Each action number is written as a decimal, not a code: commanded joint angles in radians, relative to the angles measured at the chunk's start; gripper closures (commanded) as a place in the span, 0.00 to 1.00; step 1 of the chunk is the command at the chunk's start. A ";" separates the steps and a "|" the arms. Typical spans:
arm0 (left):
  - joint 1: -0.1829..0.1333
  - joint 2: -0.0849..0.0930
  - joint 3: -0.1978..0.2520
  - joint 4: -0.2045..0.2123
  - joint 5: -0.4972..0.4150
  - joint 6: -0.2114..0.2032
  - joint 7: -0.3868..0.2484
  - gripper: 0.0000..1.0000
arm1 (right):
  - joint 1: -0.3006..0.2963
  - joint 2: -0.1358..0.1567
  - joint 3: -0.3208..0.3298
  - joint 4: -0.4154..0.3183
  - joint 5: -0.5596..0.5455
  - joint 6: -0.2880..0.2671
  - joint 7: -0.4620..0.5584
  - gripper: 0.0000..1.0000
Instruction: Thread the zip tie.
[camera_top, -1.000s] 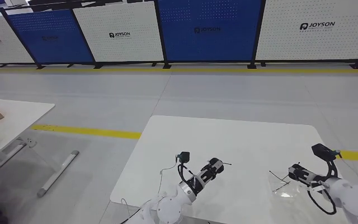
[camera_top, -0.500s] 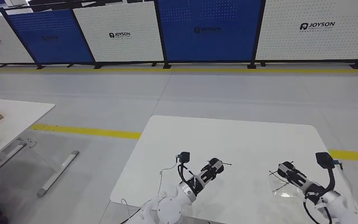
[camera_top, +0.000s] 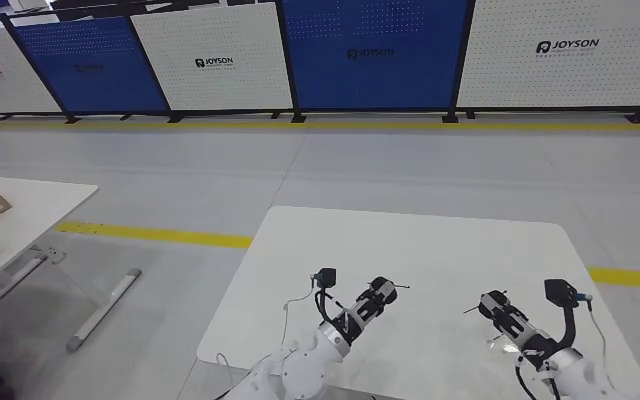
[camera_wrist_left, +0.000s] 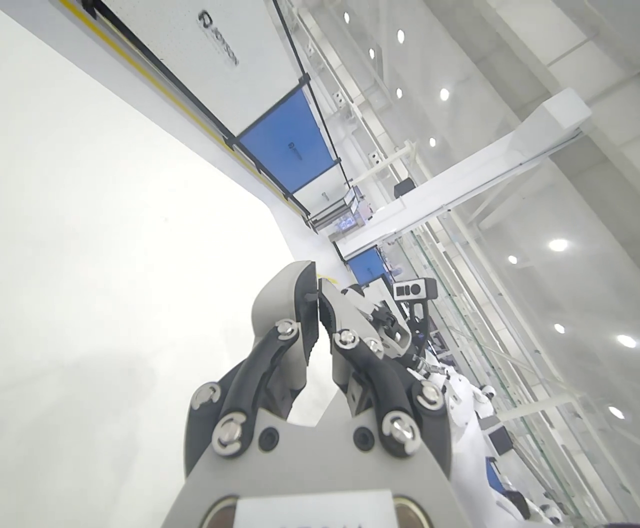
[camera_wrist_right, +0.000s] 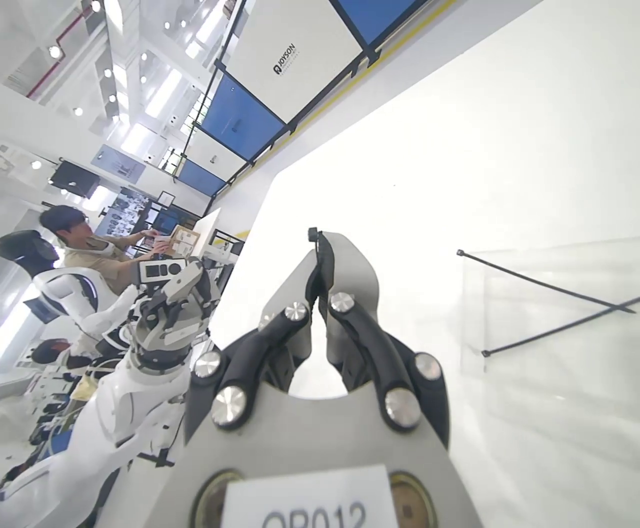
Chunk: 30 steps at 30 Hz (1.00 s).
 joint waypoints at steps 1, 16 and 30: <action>-0.005 -0.007 0.022 0.008 0.047 0.027 0.065 1.00 | 0.000 0.000 0.000 0.000 0.000 0.000 0.000 1.00; -0.005 -0.007 0.022 0.008 0.047 0.027 0.065 1.00 | 0.010 -0.030 -0.066 0.034 0.122 -0.181 -0.130 1.00; 0.006 0.016 -0.015 -0.011 0.096 0.016 -0.145 1.00 | 0.026 -0.032 -0.078 0.047 0.124 -0.159 -0.113 1.00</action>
